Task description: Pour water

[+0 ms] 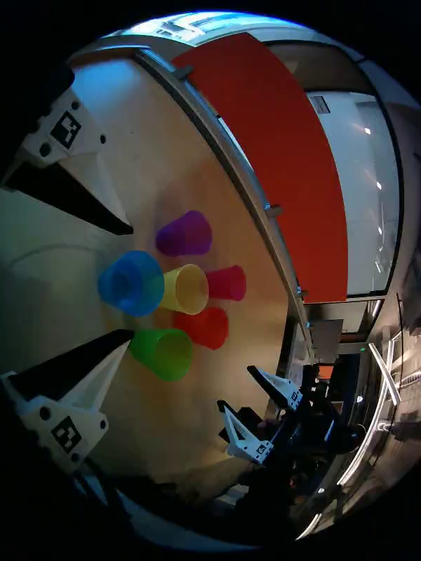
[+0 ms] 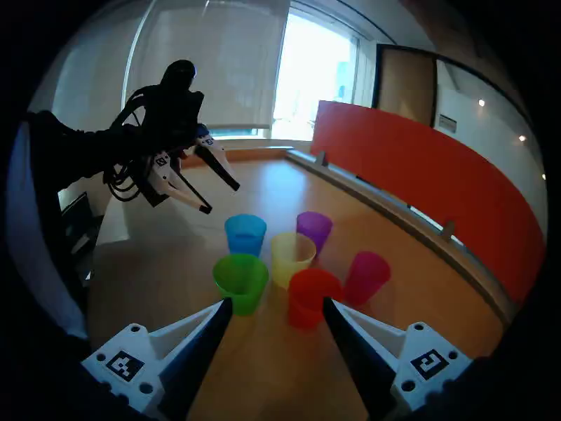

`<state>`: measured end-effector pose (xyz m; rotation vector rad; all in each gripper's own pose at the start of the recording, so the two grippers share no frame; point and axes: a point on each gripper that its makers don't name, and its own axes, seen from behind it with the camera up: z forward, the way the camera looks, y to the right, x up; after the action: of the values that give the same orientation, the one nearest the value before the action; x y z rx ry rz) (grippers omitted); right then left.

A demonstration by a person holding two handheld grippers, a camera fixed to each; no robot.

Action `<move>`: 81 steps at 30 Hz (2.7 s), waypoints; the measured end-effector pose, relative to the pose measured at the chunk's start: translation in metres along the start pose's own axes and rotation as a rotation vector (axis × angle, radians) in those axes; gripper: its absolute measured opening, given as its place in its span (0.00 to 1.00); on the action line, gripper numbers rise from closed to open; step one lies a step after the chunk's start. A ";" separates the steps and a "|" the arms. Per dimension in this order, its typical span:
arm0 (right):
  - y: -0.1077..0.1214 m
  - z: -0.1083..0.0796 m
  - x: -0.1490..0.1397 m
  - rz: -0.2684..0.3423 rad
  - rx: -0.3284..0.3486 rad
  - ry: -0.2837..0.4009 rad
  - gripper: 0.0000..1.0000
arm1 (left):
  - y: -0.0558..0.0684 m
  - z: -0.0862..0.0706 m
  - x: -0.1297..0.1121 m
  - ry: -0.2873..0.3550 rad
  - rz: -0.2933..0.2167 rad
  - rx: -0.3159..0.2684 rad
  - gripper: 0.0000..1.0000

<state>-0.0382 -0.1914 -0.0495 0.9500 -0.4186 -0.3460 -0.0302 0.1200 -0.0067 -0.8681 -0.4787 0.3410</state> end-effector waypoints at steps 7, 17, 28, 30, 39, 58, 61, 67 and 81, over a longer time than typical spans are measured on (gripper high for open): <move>-0.008 0.014 -0.013 -0.012 0.017 -0.021 0.99 | 0.004 0.008 -0.015 -0.038 0.003 -0.024 1.00; -0.022 0.035 -0.030 -0.021 0.055 -0.053 0.99 | 0.006 0.024 -0.028 -0.090 0.012 -0.054 1.00; -0.026 0.050 -0.037 -0.024 0.081 -0.066 0.99 | 0.002 0.041 -0.034 -0.130 0.022 -0.072 1.00; -0.026 0.052 -0.038 -0.028 0.085 -0.067 0.99 | 0.000 0.044 -0.033 -0.132 0.023 -0.069 1.00; -0.028 0.060 -0.043 -0.028 0.100 -0.076 0.99 | 0.000 0.061 -0.031 -0.141 0.034 -0.086 1.00; -0.024 0.063 -0.045 -0.020 0.108 -0.072 0.99 | -0.001 0.082 -0.030 -0.144 0.036 -0.084 0.86; -0.025 0.065 -0.044 -0.021 0.112 -0.072 0.99 | -0.001 0.082 -0.030 -0.142 0.040 -0.083 0.86; -0.028 0.069 -0.045 -0.031 0.118 -0.075 1.00 | 0.000 0.082 -0.030 -0.144 0.044 -0.083 0.85; -0.036 0.087 -0.041 -0.038 0.136 -0.066 0.99 | -0.004 0.070 -0.029 -0.129 0.044 -0.064 0.85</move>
<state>-0.1194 -0.2534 -0.0432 1.0822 -0.4898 -0.3885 -0.0911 0.1488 0.0275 -0.9230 -0.5934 0.4255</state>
